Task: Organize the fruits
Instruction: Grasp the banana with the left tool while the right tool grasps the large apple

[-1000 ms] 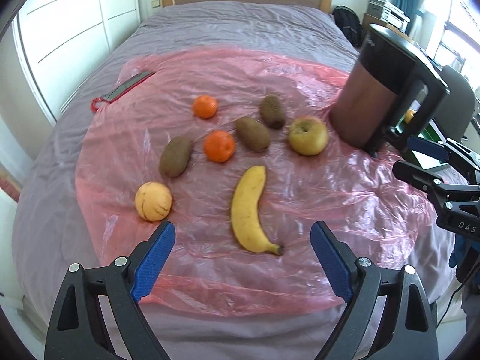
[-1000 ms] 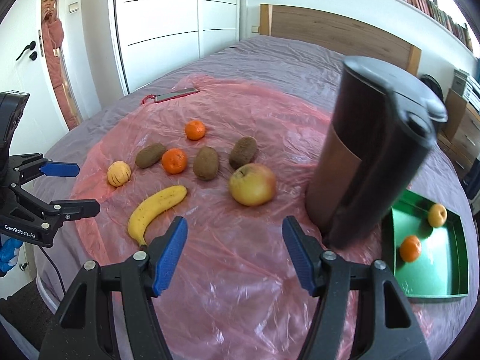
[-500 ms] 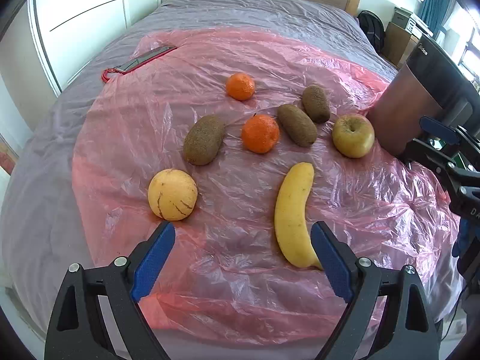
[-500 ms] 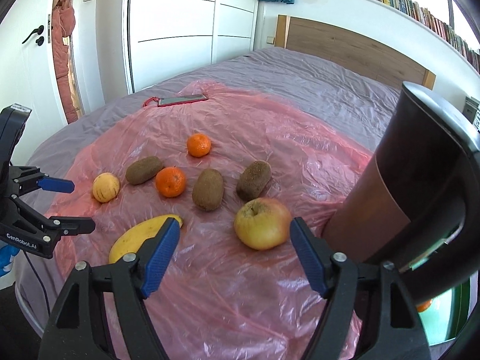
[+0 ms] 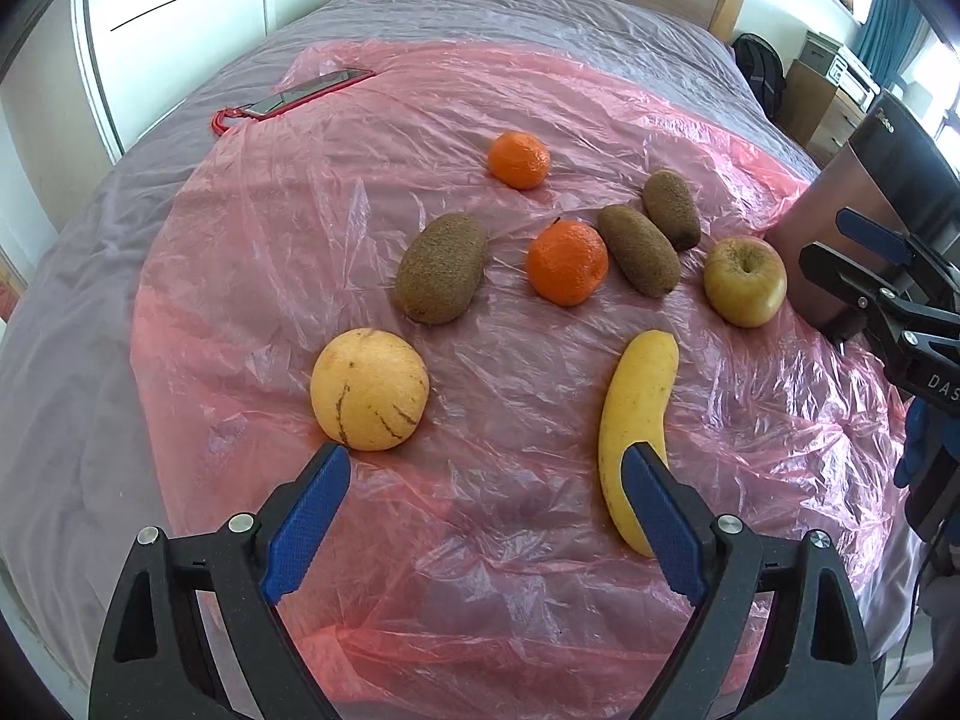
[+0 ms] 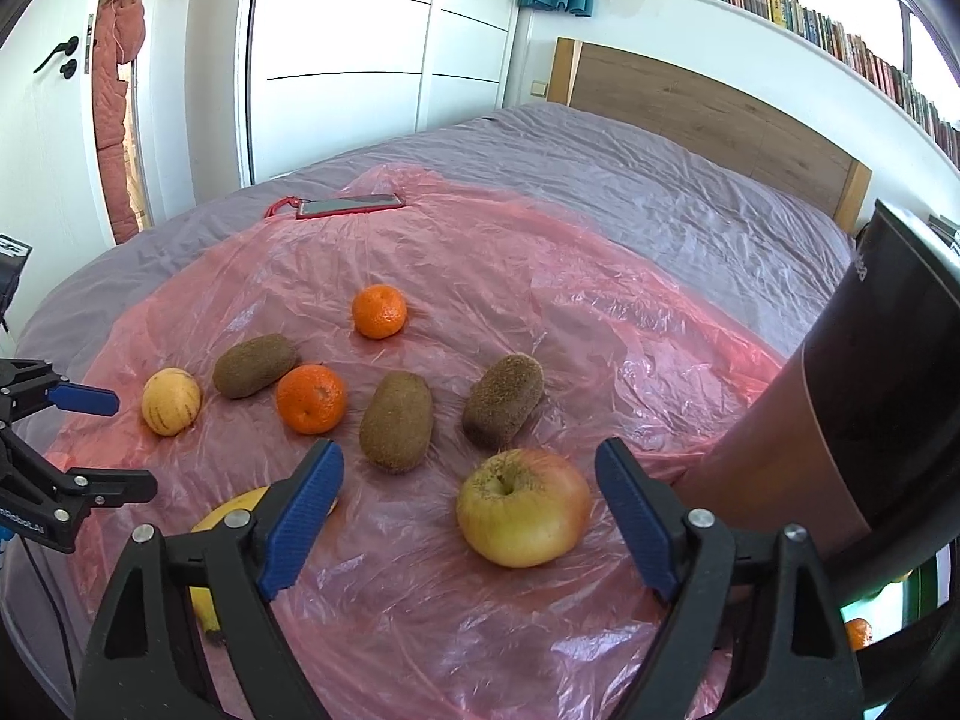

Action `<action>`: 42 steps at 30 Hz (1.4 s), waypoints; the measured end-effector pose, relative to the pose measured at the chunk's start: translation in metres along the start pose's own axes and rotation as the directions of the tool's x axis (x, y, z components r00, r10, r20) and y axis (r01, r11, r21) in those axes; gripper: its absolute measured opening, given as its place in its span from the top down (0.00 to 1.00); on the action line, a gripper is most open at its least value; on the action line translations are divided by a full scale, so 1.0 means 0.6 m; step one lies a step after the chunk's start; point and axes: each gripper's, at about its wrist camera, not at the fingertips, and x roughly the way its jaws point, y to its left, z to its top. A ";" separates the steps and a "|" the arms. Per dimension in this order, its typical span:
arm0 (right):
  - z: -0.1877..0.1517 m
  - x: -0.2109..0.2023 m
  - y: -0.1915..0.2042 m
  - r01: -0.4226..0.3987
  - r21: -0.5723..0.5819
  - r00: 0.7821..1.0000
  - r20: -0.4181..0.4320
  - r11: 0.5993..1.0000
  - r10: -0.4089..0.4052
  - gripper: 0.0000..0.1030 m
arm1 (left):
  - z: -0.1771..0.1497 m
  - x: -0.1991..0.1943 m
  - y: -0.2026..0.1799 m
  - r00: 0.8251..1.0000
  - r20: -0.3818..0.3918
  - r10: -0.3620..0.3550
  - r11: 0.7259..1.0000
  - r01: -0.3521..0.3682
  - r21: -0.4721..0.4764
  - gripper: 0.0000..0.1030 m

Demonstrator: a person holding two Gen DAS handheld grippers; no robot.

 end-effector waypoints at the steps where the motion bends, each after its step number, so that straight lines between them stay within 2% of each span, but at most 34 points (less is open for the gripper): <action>1: 0.000 0.003 -0.002 0.004 0.001 1.000 0.000 1.000 -0.004 0.00 | 0.000 0.002 0.002 1.000 0.001 -0.005 1.000 0.005 -0.004 0.14; 10: -0.010 0.028 -0.003 0.024 0.001 1.000 -0.018 1.000 -0.024 0.00 | -0.001 0.018 -0.003 0.999 -0.006 -0.043 0.999 0.043 0.013 0.14; 17: -0.025 0.037 -0.017 0.045 0.016 0.998 -0.044 0.999 -0.044 0.00 | -0.005 0.022 -0.076 0.994 -0.015 -0.105 0.986 0.107 0.129 0.14; 20: -0.033 0.042 -0.024 0.056 0.016 0.997 -0.059 0.998 -0.055 0.00 | -0.008 0.039 -0.101 0.996 -0.040 -0.083 0.983 0.088 0.163 0.15; 22: -0.037 0.048 -0.030 0.060 0.021 0.996 -0.066 0.998 -0.058 0.00 | -0.008 0.050 -0.110 0.997 -0.048 -0.056 0.983 0.063 0.172 0.17; 29: -0.048 0.084 -0.042 0.081 0.023 0.991 -0.108 0.996 -0.078 0.00 | -0.013 0.080 -0.117 0.996 -0.078 -0.038 0.982 0.052 0.181 0.32; 42: -0.050 0.157 -0.026 0.102 -0.089 0.979 -0.171 0.991 -0.116 0.00 | -0.025 0.089 -0.117 0.998 -0.061 -0.027 0.978 0.039 0.203 0.44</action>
